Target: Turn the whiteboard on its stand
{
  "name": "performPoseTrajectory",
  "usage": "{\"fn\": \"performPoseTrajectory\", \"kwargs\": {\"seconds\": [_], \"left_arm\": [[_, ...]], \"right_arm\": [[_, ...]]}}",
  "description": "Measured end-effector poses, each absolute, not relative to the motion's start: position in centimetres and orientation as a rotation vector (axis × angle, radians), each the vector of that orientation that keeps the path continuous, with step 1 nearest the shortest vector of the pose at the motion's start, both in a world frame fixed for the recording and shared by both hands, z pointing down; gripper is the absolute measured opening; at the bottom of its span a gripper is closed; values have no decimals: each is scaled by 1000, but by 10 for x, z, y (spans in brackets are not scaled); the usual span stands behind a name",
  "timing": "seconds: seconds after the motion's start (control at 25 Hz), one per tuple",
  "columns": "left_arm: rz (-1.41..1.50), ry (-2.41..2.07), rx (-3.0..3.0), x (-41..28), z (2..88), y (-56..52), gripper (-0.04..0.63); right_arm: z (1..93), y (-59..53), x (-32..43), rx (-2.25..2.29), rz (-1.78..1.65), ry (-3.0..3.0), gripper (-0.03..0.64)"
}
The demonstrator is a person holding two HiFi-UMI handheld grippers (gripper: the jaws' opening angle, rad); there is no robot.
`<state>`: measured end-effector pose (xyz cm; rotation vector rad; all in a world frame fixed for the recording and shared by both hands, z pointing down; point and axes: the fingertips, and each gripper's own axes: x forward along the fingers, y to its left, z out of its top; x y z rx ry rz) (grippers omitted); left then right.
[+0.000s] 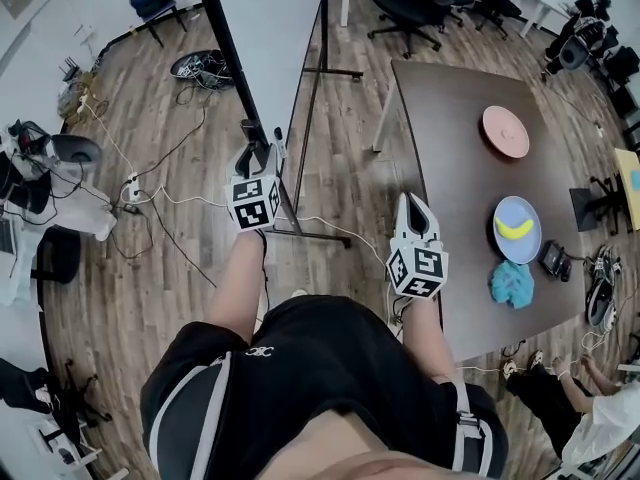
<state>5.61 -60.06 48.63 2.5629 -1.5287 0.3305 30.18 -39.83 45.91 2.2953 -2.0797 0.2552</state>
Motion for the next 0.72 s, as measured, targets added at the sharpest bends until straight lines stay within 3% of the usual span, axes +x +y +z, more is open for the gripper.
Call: {"fn": "performPoseTrajectory", "kwargs": {"seconds": [0.72], "left_arm": [[260,-1343,2639,60,493,-597,189]], "right_arm": [[476,-375,282,2241,298,-2082,7]]}}
